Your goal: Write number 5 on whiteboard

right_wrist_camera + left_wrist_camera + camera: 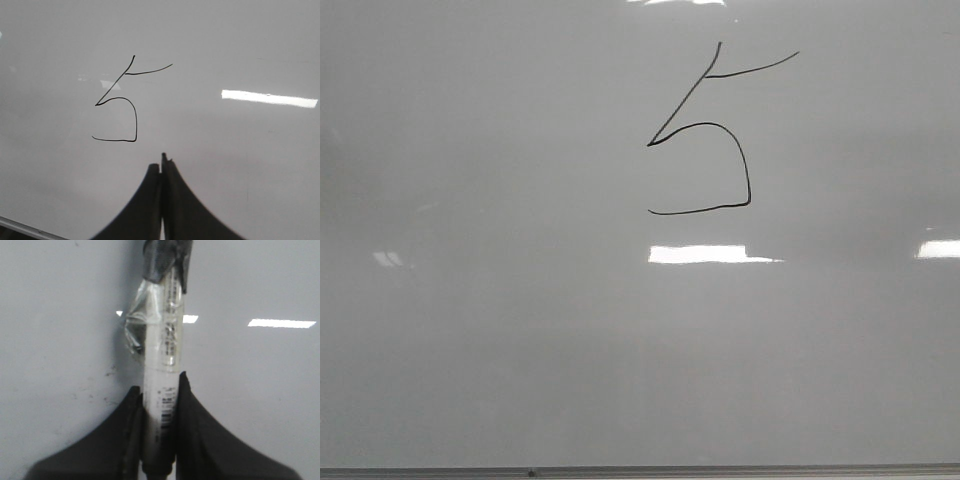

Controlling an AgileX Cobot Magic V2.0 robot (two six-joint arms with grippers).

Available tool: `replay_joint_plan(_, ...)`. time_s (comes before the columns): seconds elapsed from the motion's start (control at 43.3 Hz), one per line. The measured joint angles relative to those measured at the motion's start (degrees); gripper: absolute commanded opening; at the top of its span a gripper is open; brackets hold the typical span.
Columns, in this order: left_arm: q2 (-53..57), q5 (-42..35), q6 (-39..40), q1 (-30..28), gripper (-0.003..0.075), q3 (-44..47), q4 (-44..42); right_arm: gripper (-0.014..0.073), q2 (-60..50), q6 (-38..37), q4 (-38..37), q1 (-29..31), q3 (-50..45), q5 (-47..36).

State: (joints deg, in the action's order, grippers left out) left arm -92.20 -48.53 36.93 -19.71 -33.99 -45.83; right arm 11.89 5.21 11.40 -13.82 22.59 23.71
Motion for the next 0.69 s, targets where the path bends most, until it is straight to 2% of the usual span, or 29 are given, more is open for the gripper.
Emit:
replay_joint_plan(0.092, 0.0, 0.1, 0.0, 0.0, 0.0281, 0.0, -0.5, -0.0071, 0.0, 0.0, 0.0, 0.0, 0.0, 0.0)
replay_joint_plan(0.323, 0.0, -0.3, -0.1, 0.0, 0.0367, 0.0, -1.4, -0.0071, 0.0, 0.0, 0.0, 0.0, 0.0, 0.0)
replay_joint_plan(0.508, 0.0, -0.8, -0.2, 0.0, 0.0471, 0.0, -1.5, -0.0071, 0.0, 0.0, 0.0, 0.0, 0.0, 0.0)
replay_joint_plan(0.6, 0.7, -0.5, -0.2, 0.0, 0.0481, -0.1, -1.5, -0.0071, 0.0, 0.0, 0.0, 0.0, 0.0, 0.0)
replay_joint_plan(0.692, 2.7, 3.0, -0.2, 0.0, 0.0481, -0.2, -1.5, -0.0071, 0.0, 0.0, 0.0, 0.0, 0.0, 0.0)
